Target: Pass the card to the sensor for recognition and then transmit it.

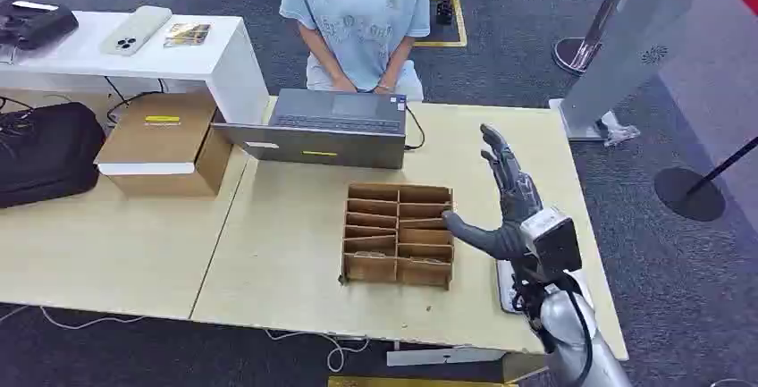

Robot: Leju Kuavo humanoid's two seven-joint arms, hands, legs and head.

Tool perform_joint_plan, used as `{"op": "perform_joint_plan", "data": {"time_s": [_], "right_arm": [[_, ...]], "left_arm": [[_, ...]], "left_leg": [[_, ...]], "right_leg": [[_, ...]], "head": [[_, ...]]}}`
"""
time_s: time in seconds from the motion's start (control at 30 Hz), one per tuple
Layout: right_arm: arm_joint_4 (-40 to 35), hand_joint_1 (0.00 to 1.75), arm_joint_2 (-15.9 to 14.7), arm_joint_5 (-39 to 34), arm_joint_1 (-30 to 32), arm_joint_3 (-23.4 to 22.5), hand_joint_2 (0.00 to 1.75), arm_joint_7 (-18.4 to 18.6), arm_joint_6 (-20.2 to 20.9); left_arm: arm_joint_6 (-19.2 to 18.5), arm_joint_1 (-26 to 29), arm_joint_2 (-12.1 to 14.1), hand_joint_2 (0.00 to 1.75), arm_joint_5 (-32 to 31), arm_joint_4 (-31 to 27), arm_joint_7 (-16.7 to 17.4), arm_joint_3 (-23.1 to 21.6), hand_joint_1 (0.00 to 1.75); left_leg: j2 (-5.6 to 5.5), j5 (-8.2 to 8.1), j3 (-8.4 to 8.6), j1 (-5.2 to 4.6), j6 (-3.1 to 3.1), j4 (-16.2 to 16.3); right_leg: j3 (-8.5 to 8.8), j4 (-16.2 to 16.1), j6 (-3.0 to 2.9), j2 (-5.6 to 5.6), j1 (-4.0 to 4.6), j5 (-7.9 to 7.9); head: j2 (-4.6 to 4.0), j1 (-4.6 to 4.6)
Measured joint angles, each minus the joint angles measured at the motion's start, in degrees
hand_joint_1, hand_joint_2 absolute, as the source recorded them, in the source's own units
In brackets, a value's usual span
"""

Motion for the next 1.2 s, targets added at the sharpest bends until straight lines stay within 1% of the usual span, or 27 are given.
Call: {"op": "perform_joint_plan", "data": {"time_s": [0.17, 0.3, 0.47, 0.53, 0.63, 0.77, 0.9, 0.97, 1.13, 1.2], "right_arm": [[-0.22, 0.00, -0.44, 0.93, 0.48, -0.02, 1.75, 0.22, -0.32], [-0.13, 0.00, -0.46, 9.25, -0.90, 0.00, 1.75, 0.98, -5.60], [1.22, 0.00, -0.66, 15.88, -5.04, 0.33, 1.75, 2.05, -9.44], [3.10, 0.00, -0.66, 19.40, -8.43, 1.20, 1.75, 3.36, -11.40], [6.74, 0.00, -0.50, 23.50, -14.32, 2.87, 1.75, 5.80, -12.96], [13.10, 0.00, 0.92, 28.24, -22.05, 5.03, 1.75, 8.68, -14.30], [19.35, 0.00, 2.82, 31.96, -28.44, 6.82, 1.75, 11.24, -14.82], [23.94, 0.00, 4.06, 34.70, -32.34, 7.69, 1.75, 12.89, -15.45], [31.00, 0.00, 6.43, 36.74, -38.19, 8.90, 1.75, 14.34, -15.76], [36.38, 0.00, 7.63, 36.74, -41.02, 9.18, 1.75, 14.80, -14.54]], "left_arm": [[-0.02, -0.01, -0.11, 0.00, -0.35, 0.00, 0.06, 0.00, 0.00], [-0.02, -0.03, -0.15, 0.00, -0.52, 0.00, 0.44, 0.00, 0.00], [-0.04, -0.02, -0.15, 0.00, -0.83, 0.00, 0.37, 0.00, 0.00], [-0.04, -0.11, -0.15, 0.00, -1.01, 0.00, 0.33, 0.00, 0.00], [-0.07, -0.26, -0.20, 0.00, -1.36, 0.00, 0.35, -0.02, 0.00], [-0.18, -0.55, -0.31, 0.00, -1.57, 0.00, 0.33, -0.07, 0.00], [-0.35, -0.64, -0.39, 0.00, -1.86, 0.00, 0.33, -0.13, 0.00], [-0.63, -0.81, -0.37, 0.00, -1.97, 0.00, 0.33, -0.20, 0.00], [-1.11, -0.87, -0.37, 0.00, -2.34, 0.00, 0.33, -0.63, 0.00], [-1.27, -1.02, -0.31, 0.00, -2.49, 0.00, 0.33, -0.83, 0.00]], "left_leg": [[0.00, 0.00, -0.01, 0.00, 0.00, 0.00], [0.00, 0.00, -0.02, 0.00, 0.00, 0.00], [0.01, 0.01, -0.03, -0.01, -0.01, 0.00], [0.07, 0.03, 0.00, -0.01, 0.00, 0.00], [0.06, 0.06, 0.01, -0.01, -0.01, 0.01], [0.04, 0.11, 0.02, 0.00, -0.04, 0.02], [0.04, 0.11, 0.00, 0.00, -0.04, 0.01], [0.04, 0.12, 0.01, 0.00, -0.05, 0.01], [-0.02, 0.14, -0.07, 0.00, -0.09, 0.01], [0.02, 0.15, -0.05, 0.00, -0.10, 0.01]], "right_leg": [[0.00, 0.00, 0.00, 0.00, 0.00, 0.00], [0.00, 0.00, 0.00, 0.01, 0.00, 0.00], [0.01, 0.03, -0.01, 0.01, -0.01, 0.01], [0.00, 0.05, -0.01, 0.04, -0.01, 0.03], [0.02, 0.06, -0.02, 0.04, -0.01, 0.05], [0.01, 0.10, -0.02, 0.03, -0.01, 0.07], [0.00, 0.14, -0.02, 0.06, 0.00, 0.07], [-0.01, 0.14, -0.02, 0.05, -0.01, 0.06], [-0.06, 0.15, -0.02, 0.00, -0.01, 0.07], [-0.06, 0.14, -0.05, 0.04, -0.01, 0.09]], "head": [[0.00, 0.00], [0.00, -0.02], [0.00, 0.00], [0.00, -0.02], [0.00, 0.00], [0.00, -0.02], [0.00, 0.00], [0.00, 0.00], [0.00, 0.02], [0.00, 0.02]]}}
